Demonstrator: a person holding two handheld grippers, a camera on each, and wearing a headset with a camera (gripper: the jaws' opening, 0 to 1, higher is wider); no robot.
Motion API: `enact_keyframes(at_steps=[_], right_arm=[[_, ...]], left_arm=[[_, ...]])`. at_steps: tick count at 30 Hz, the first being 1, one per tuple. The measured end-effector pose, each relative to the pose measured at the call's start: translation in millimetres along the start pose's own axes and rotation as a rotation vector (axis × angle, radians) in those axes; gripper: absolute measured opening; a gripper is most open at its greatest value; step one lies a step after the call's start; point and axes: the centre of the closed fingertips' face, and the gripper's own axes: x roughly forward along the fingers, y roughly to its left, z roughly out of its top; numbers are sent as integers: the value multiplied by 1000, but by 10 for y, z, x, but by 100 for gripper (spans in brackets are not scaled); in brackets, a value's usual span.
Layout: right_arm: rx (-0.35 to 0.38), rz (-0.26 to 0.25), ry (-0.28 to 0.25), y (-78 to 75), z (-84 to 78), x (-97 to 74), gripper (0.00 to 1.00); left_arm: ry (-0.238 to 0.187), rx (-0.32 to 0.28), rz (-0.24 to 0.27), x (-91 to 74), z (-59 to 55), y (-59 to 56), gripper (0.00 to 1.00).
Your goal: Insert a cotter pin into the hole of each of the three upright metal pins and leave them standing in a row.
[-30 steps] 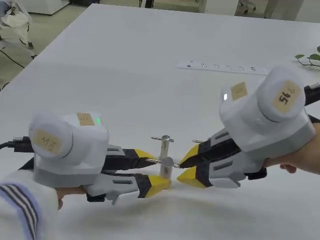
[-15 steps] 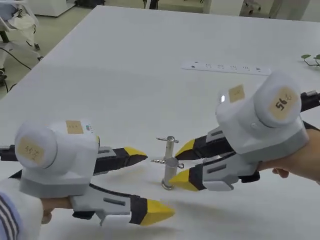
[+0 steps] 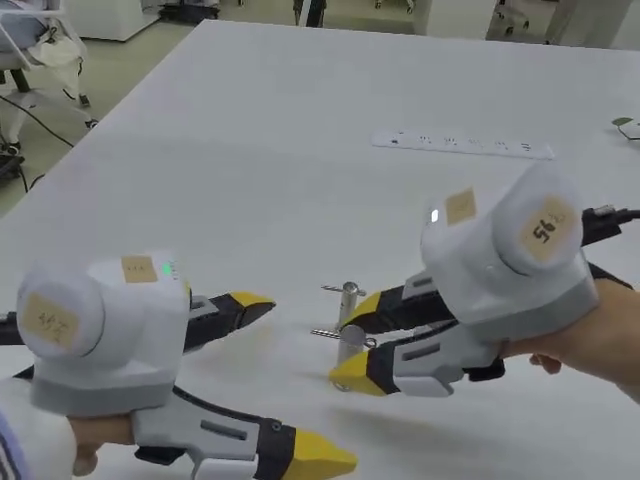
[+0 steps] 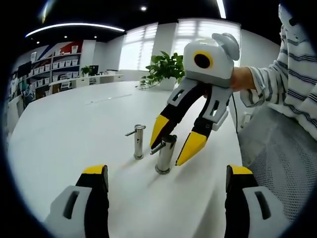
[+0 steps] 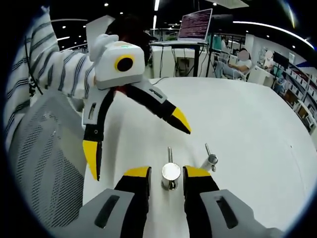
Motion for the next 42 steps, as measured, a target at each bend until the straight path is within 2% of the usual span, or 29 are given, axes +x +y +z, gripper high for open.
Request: enact_keyframes(at_steps=[3, 9, 13, 20, 23, 28, 35, 42], right_arm=[[10, -2, 8, -5, -23, 21, 27], [36, -3, -3, -11, -40, 56, 25], [51, -5, -5, -17, -59, 69, 20], [105, -4, -37, -52, -53, 71, 17], [98, -8, -43, -53, -48, 68, 16], [41, -25, -23, -70, -57, 52, 15], [-6, -5, -13, 4, -153, -92, 14], [-47, 23, -5, 49, -335, -382, 14]], left_arm=[[11, 3, 11, -23, -28, 27, 99], [6, 4, 30, -53, -29, 76, 99], [1, 2, 35, -69, -16, 90, 99], [8, 1, 41, -82, -29, 106, 99], [10, -2, 44, -87, -32, 108, 98], [12, -4, 48, -100, -24, 105, 98], [27, -3, 50, -102, -15, 93, 99], [44, -4, 45, -74, -2, 63, 99]])
